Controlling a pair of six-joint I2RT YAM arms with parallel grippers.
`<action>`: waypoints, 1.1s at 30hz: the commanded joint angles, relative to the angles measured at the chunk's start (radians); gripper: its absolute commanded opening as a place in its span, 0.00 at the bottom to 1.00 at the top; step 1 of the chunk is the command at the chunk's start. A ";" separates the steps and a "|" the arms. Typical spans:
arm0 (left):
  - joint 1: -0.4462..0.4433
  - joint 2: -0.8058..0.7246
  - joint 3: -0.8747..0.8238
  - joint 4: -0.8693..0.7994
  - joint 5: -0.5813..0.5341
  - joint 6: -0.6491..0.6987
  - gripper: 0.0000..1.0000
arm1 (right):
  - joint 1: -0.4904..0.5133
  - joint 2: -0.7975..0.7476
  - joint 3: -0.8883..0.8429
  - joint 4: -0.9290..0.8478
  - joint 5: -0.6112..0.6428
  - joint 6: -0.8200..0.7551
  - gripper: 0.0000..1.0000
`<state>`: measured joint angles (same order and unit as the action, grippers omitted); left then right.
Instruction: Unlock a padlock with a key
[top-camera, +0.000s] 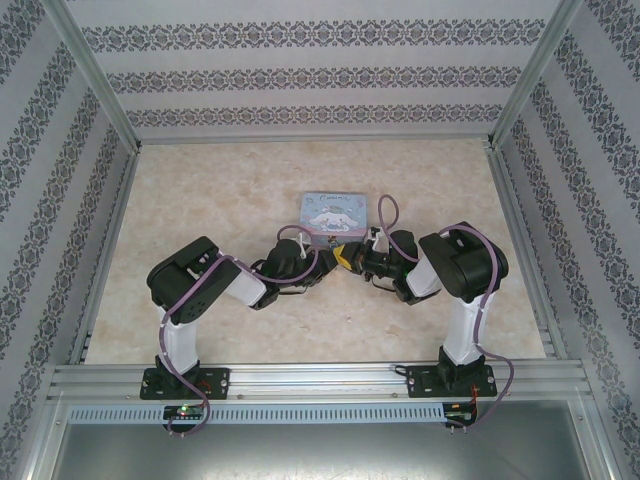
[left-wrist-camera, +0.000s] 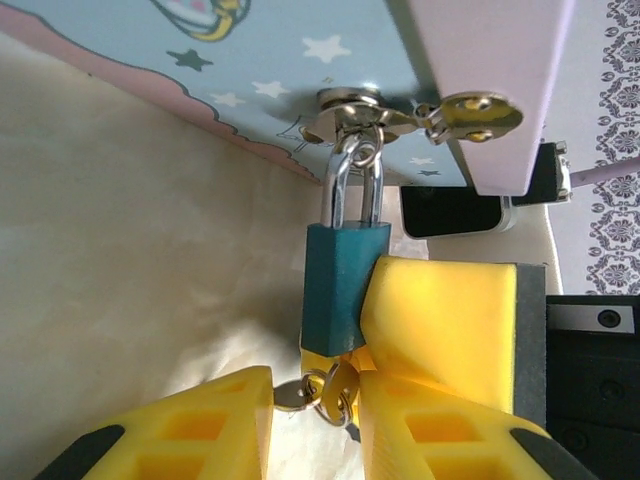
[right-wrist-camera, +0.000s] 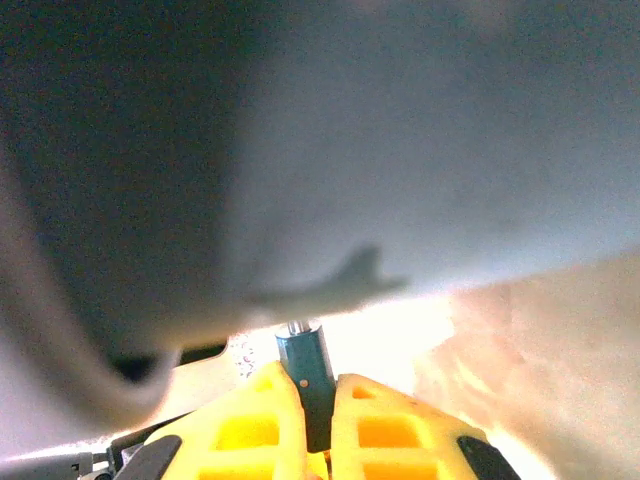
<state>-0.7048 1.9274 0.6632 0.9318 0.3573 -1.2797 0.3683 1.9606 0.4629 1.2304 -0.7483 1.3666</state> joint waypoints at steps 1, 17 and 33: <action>0.008 0.028 0.032 0.046 -0.010 0.012 0.25 | 0.003 0.006 -0.006 -0.009 -0.023 -0.002 0.00; 0.008 -0.042 0.081 -0.202 -0.001 0.110 0.00 | 0.010 0.014 -0.015 -0.017 0.000 0.022 0.00; -0.102 -0.057 0.571 -1.351 -0.325 0.683 0.00 | 0.049 0.012 0.000 -0.040 0.068 0.087 0.00</action>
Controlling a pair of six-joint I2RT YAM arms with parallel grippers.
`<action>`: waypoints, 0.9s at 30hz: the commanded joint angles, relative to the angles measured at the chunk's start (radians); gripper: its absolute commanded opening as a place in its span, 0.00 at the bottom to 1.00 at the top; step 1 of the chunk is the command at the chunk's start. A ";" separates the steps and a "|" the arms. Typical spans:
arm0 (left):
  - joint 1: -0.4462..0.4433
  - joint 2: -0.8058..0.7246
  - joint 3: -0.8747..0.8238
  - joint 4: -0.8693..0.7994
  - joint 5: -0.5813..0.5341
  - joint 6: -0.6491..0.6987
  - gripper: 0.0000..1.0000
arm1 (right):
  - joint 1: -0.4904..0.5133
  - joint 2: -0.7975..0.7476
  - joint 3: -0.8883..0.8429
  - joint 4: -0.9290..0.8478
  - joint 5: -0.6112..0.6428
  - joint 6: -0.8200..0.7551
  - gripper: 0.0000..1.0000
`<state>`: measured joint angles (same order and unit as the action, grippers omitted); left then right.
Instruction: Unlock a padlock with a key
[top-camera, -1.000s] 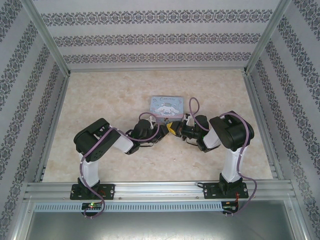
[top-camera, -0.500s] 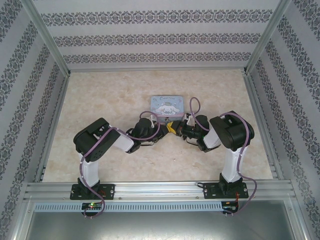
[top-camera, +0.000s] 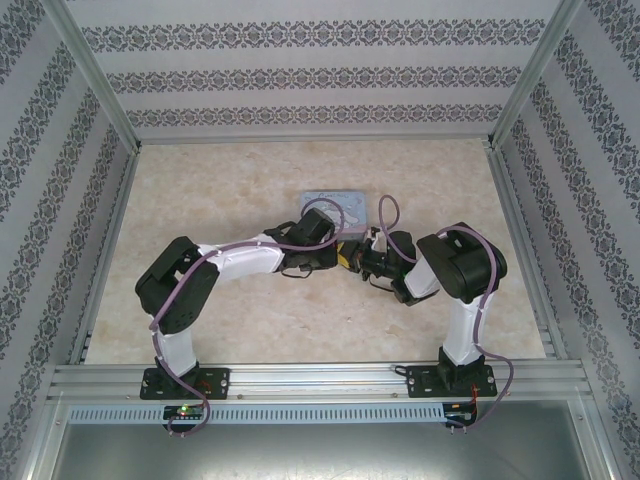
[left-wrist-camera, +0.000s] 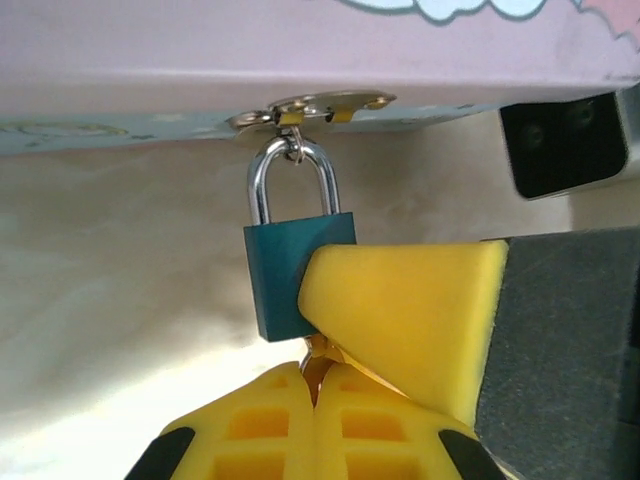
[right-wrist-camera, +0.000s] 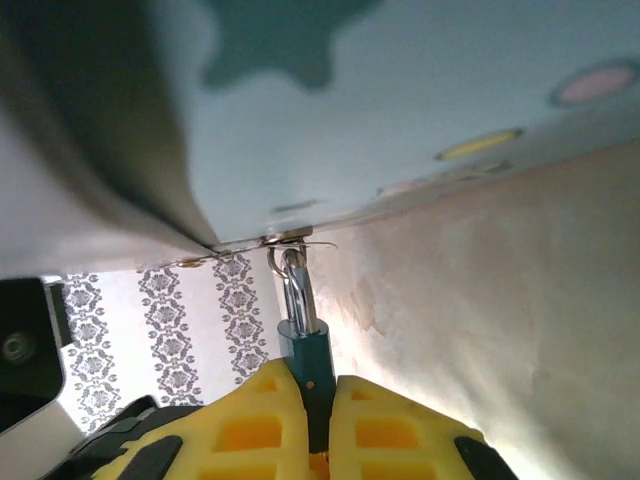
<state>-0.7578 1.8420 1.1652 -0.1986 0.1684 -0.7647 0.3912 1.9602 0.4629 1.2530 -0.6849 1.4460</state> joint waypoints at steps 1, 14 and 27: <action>-0.061 0.040 0.089 -0.250 -0.165 0.184 0.00 | 0.027 0.014 -0.001 -0.062 0.007 0.010 0.00; -0.161 0.131 0.223 -0.418 -0.415 0.298 0.00 | 0.035 0.023 0.005 -0.060 0.016 0.020 0.00; -0.053 -0.163 -0.053 -0.144 -0.221 0.081 0.60 | 0.026 0.031 0.002 -0.050 0.004 0.011 0.00</action>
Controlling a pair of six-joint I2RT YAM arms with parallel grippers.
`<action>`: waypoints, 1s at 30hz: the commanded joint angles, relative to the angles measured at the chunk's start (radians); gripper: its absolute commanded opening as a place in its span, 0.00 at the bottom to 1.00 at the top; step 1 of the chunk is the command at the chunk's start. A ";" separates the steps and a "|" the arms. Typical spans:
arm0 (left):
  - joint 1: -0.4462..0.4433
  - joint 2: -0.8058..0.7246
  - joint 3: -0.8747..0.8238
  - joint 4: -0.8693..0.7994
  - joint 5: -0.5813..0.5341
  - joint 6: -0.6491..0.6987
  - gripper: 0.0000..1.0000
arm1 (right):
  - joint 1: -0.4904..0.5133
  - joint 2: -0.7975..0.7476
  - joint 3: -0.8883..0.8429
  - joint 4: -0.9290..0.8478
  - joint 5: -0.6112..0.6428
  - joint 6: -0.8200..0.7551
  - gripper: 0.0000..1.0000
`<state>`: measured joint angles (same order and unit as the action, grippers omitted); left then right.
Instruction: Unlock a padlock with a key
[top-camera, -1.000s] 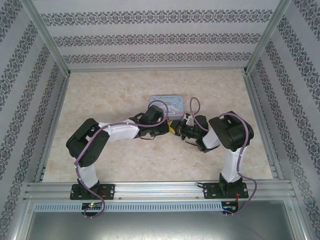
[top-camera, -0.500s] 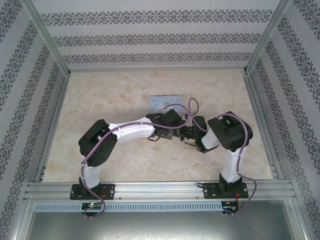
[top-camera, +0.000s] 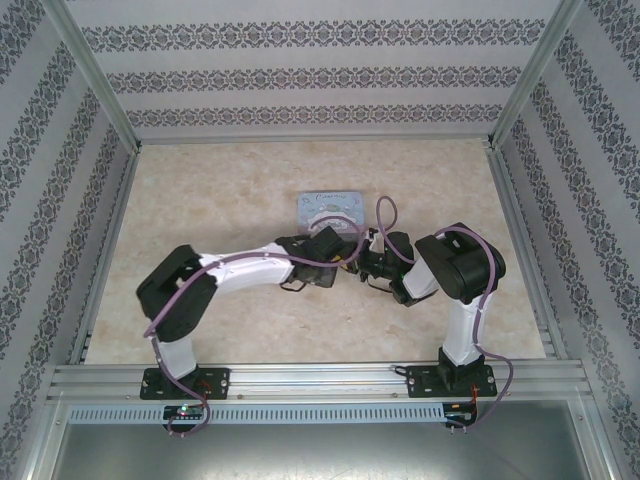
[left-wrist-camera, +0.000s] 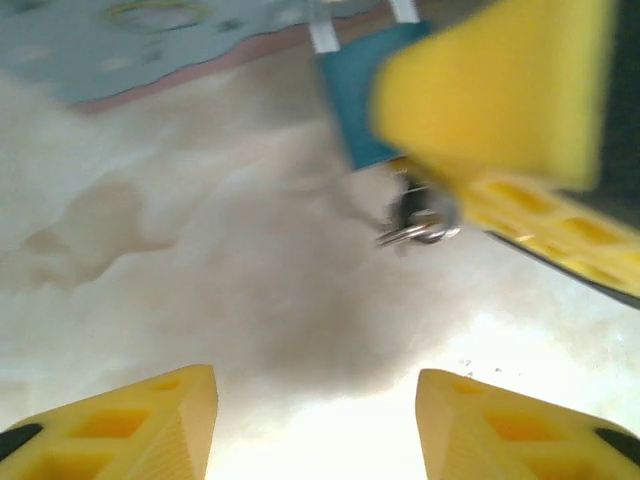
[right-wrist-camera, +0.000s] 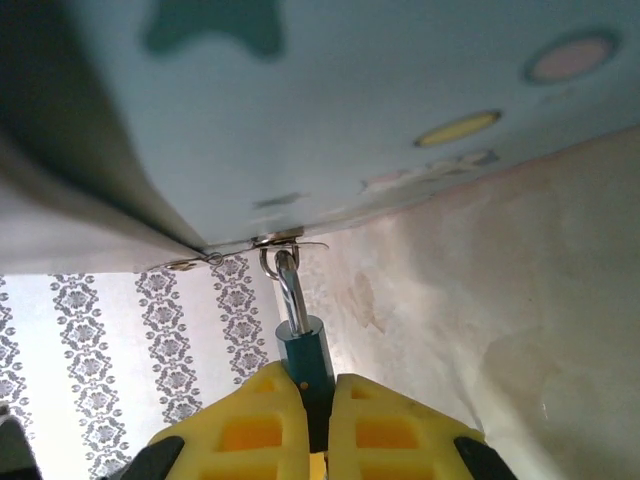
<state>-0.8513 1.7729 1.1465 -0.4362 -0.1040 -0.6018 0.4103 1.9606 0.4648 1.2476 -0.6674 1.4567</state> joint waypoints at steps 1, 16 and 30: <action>0.057 -0.125 -0.059 0.114 0.063 -0.098 0.63 | 0.006 0.029 -0.001 -0.045 -0.015 -0.002 0.00; 0.223 -0.235 -0.068 0.122 0.174 -0.127 0.72 | -0.053 0.024 -0.101 -0.050 -0.079 -0.101 0.00; 0.219 -0.149 -0.056 0.202 0.275 -0.176 0.73 | -0.069 -0.035 -0.128 -0.040 -0.177 -0.211 0.00</action>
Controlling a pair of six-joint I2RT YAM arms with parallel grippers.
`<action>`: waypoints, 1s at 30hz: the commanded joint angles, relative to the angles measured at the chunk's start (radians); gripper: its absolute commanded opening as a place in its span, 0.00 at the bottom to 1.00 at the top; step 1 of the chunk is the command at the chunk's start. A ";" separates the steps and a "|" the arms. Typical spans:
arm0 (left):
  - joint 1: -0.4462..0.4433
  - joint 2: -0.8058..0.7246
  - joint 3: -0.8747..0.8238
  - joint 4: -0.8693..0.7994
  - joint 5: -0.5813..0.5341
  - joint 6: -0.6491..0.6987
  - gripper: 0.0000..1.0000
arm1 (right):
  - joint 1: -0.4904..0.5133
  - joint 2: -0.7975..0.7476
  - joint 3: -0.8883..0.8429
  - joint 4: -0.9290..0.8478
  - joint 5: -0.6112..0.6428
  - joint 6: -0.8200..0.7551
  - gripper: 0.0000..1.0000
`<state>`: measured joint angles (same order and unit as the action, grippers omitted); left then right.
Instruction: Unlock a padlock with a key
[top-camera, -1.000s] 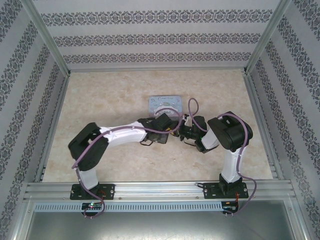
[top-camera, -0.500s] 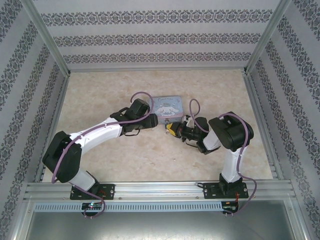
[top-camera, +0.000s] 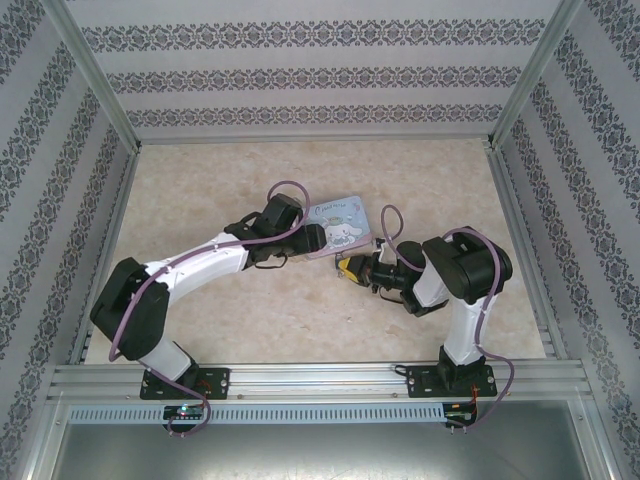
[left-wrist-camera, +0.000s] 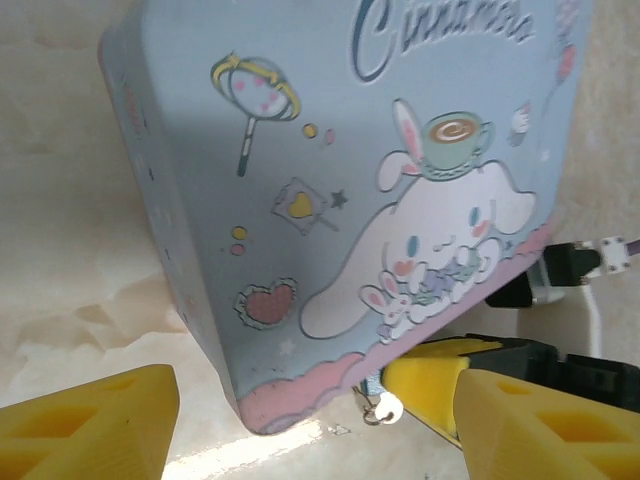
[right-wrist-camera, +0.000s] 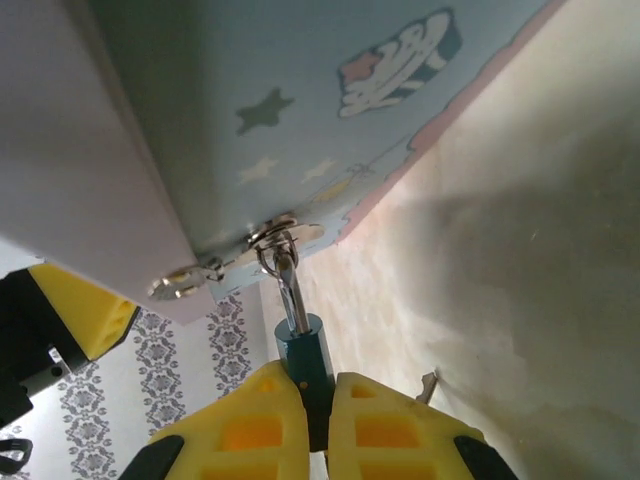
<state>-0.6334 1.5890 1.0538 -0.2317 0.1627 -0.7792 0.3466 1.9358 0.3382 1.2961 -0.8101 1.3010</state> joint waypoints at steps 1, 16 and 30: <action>0.001 0.050 0.057 -0.030 0.003 0.011 0.73 | -0.008 -0.012 -0.001 -0.092 -0.037 -0.065 0.00; 0.030 0.179 0.189 -0.177 -0.037 0.050 0.75 | -0.010 0.022 0.115 -0.084 -0.027 -0.031 0.02; 0.032 0.213 0.193 -0.181 -0.017 0.060 0.74 | -0.011 0.050 0.197 -0.095 -0.038 -0.042 0.24</action>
<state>-0.6128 1.7897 1.2293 -0.3862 0.1467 -0.7406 0.3363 1.9686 0.5030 1.1847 -0.8326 1.2789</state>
